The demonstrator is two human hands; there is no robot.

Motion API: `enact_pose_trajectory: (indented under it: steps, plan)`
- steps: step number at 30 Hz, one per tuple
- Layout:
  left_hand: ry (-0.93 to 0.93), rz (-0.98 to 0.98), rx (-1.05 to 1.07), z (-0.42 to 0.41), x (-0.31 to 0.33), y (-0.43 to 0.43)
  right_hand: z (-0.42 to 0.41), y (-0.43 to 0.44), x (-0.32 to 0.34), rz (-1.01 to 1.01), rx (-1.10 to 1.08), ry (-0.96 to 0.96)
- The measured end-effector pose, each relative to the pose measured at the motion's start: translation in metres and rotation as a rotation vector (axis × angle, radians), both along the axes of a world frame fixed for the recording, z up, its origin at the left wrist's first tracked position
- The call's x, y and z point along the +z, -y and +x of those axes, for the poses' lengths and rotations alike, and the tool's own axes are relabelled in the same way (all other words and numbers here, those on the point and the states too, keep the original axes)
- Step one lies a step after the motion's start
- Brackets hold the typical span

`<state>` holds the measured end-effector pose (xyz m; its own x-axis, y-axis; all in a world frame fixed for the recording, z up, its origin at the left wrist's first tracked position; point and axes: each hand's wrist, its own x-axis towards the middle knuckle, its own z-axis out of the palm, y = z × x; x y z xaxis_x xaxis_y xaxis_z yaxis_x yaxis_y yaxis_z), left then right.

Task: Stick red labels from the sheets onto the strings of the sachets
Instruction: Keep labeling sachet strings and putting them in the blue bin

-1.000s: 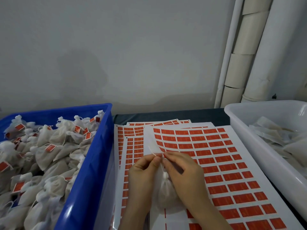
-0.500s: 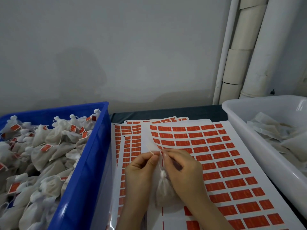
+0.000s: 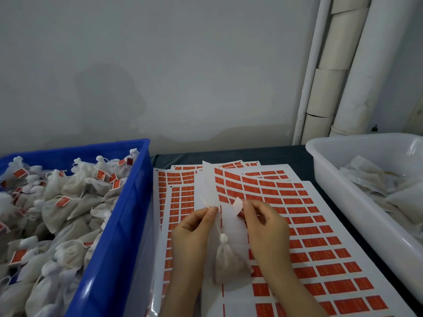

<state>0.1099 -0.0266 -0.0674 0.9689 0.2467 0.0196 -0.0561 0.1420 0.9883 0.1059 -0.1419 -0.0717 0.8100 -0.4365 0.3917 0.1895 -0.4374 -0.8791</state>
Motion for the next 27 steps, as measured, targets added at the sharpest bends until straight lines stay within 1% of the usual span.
enact_pose_trajectory:
  steps: [5,8,11,14,16,19,20,23,25,27]
  plan:
    - [-0.022,0.061,0.037,0.003,-0.003,0.0,0.0,0.006,0.0,0.159,-0.023,-0.061]
    - [-0.029,0.201,0.07,0.005,-0.01,0.001,0.0,0.011,0.0,0.262,-0.052,-0.083]
    - [-0.079,0.372,0.161,0.006,-0.016,0.003,0.0,0.018,-0.001,0.322,-0.09,-0.066]
    - [-0.065,0.436,0.203,0.005,-0.016,0.002,-0.001,0.019,-0.002,0.374,-0.056,-0.079]
    - [-0.064,0.374,0.129,0.004,-0.017,0.002,-0.001,0.017,-0.002,0.389,-0.025,-0.066]
    - [-0.1,0.108,-0.04,0.001,-0.009,0.004,-0.002,0.015,-0.001,0.381,-0.007,-0.05]
    - [-0.111,0.052,-0.076,0.0,-0.005,0.005,-0.002,0.015,0.0,0.371,-0.001,-0.047]
    - [-0.137,-0.019,-0.121,-0.004,0.002,0.008,-0.002,0.013,0.0,0.336,-0.005,-0.039]
    - [-0.142,-0.025,-0.132,-0.006,0.004,0.009,-0.003,0.013,0.001,0.321,0.009,-0.036]
    - [-0.141,-0.009,-0.154,-0.008,0.005,0.01,-0.004,0.012,0.002,0.327,0.067,-0.057]
